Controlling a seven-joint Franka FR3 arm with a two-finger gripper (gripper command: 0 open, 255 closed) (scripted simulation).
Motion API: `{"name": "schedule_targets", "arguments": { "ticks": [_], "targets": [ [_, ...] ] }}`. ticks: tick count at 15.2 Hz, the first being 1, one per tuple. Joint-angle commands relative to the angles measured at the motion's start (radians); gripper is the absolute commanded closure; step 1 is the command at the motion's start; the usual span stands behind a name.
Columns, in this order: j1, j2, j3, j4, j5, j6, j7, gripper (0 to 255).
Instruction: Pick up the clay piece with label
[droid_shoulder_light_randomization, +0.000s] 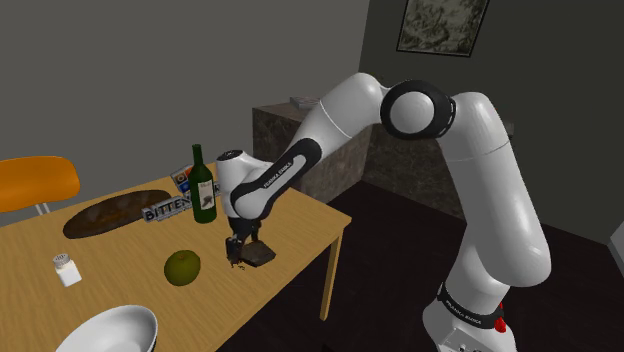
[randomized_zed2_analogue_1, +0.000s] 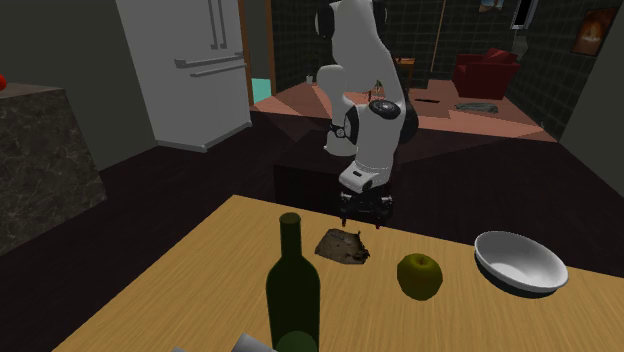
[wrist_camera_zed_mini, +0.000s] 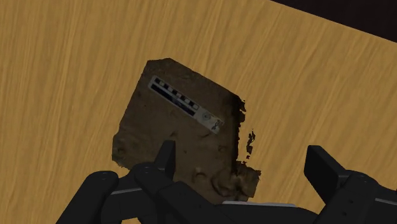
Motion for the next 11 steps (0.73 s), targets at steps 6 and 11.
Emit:
{"name": "schedule_targets", "arguments": {
  "ticks": [6, 11],
  "targets": [
    [0.013, 0.090, -0.017, 0.028, -0.021, 0.061, 0.014, 0],
    [0.014, 0.090, -0.017, 0.027, -0.021, 0.061, 0.015, 255]
  ]
}}
